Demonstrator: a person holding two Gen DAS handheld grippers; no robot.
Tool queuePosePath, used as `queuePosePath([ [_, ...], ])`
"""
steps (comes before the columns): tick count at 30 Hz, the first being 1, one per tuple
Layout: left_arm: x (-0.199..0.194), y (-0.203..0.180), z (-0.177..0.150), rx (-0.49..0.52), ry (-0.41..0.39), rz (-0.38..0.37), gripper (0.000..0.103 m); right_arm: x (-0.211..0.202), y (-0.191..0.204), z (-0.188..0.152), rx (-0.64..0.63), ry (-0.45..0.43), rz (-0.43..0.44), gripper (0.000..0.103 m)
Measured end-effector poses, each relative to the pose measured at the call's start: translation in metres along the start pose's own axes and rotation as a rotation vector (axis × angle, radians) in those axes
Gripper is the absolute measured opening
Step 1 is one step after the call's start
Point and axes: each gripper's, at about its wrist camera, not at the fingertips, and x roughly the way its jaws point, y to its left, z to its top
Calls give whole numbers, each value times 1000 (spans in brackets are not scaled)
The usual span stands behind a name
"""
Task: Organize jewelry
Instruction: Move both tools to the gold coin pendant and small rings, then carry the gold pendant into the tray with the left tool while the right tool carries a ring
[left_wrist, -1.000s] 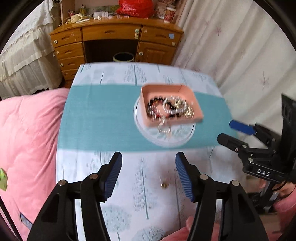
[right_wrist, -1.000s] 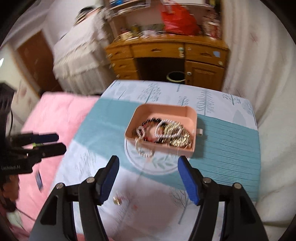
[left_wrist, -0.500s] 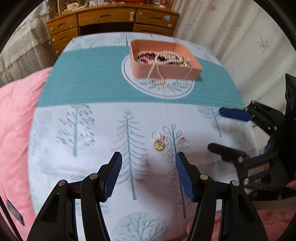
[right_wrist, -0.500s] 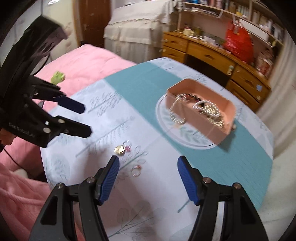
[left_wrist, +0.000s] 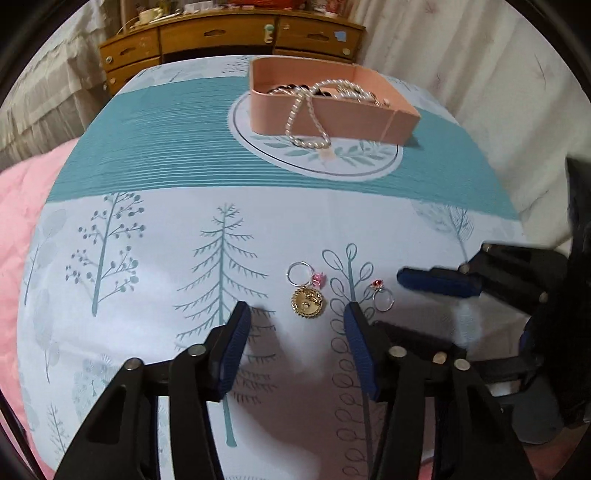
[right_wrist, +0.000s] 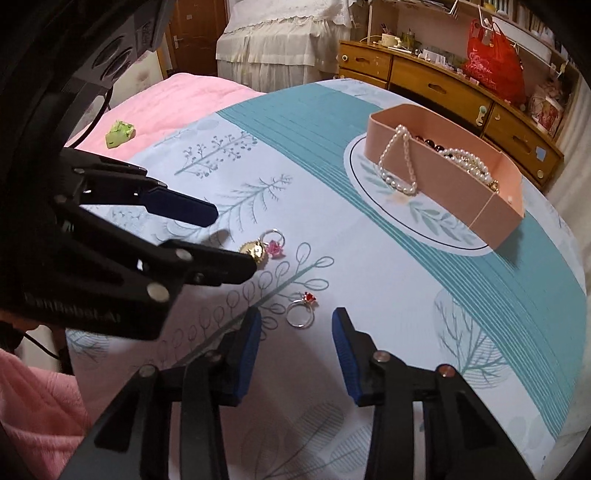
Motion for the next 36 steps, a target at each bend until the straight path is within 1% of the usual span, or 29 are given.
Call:
queuePosePath([
  [2, 2, -5, 0, 36, -17, 24, 42, 2, 1, 0, -9, -9, -1, 34],
  [7, 9, -16, 1, 116, -43, 53, 40, 3, 1, 0, -35, -29, -7, 25],
  [8, 8, -17, 1, 127, -47, 64, 37, 2, 1, 1, -42, -31, -1, 24],
  [9, 9, -19, 1, 142, -52, 72, 33, 2, 0, 2, -50, -32, 4, 19],
  [10, 10, -20, 1, 145, -51, 66, 31, 3, 0, 3, -58, -31, 10, 15],
  [11, 10, -21, 2, 143, -47, 69, 26, 4, 1, 4, -62, -27, 15, 15],
  [12, 9, -20, 2, 135, -44, 69, 19, 3, 0, 5, -67, -26, 19, 15],
  [13, 8, -20, 3, 127, -41, 71, 17, 3, 0, 5, -71, -22, 24, 15],
  [17, 5, -18, 2, 110, -29, 74, 17, 2, -2, 7, -71, -11, 35, 15],
  [21, 6, -17, 5, 96, -7, 74, 17, 3, -5, 8, -32, -1, 49, 14],
  [23, 6, -16, 7, 88, 3, 70, 17, 3, -7, 10, -16, -3, 48, 3],
  [26, 6, -14, 10, 87, 18, 85, 17, 4, -9, 11, 21, 7, 52, 3],
  [30, 2, -9, 11, 96, 30, 96, 17, 5, -8, 13, 38, 11, 40, 2],
  [34, -8, -2, 14, 93, 27, 93, 17, 6, -12, 16, 98, 0, 44, 1],
  [36, -14, 1, 17, 94, 18, 86, 17, 7, -17, 18, 149, -6, 48, 1],
])
